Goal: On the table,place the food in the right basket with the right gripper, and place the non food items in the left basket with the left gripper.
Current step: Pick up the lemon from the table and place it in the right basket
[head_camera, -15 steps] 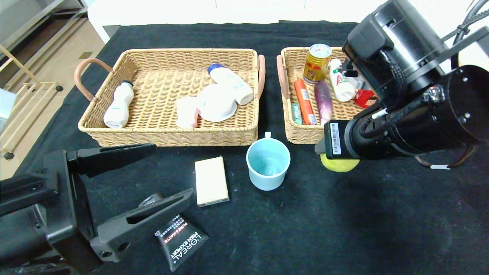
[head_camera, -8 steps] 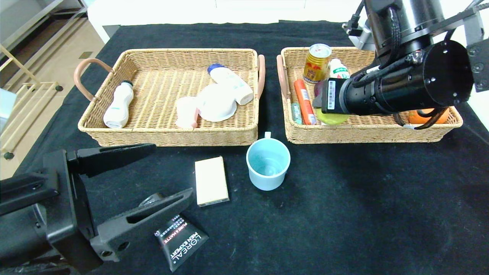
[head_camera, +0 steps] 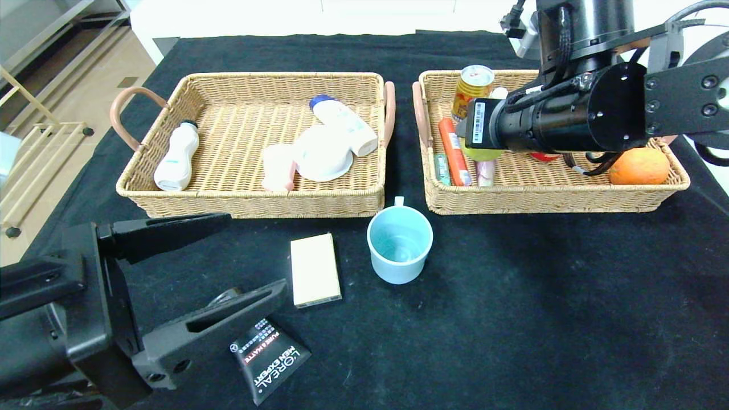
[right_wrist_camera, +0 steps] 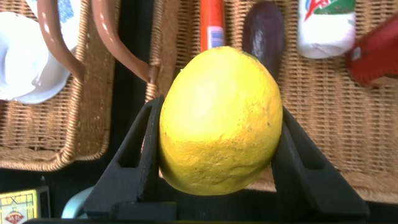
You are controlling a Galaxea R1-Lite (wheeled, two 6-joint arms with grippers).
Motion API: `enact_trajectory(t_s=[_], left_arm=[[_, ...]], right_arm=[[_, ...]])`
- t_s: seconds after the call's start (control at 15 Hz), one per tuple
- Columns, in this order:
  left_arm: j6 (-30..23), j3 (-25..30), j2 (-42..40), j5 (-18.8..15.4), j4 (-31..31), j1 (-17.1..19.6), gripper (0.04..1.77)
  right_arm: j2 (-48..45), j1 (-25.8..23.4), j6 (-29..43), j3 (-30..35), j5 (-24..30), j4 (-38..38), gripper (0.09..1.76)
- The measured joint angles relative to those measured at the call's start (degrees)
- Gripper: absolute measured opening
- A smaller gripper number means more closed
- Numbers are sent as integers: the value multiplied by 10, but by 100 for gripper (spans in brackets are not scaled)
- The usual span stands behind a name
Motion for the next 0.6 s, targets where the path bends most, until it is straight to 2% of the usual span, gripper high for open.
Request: enact_trajectory(t_s=[0.33, 0.6], left_arm=[[2, 0, -2, 0, 0, 0, 172], [4, -1, -2, 0, 0, 1, 172]], right_arm=[[27, -11, -18, -1, -10, -60, 106], [41, -18, -17, 0, -11, -66, 106]])
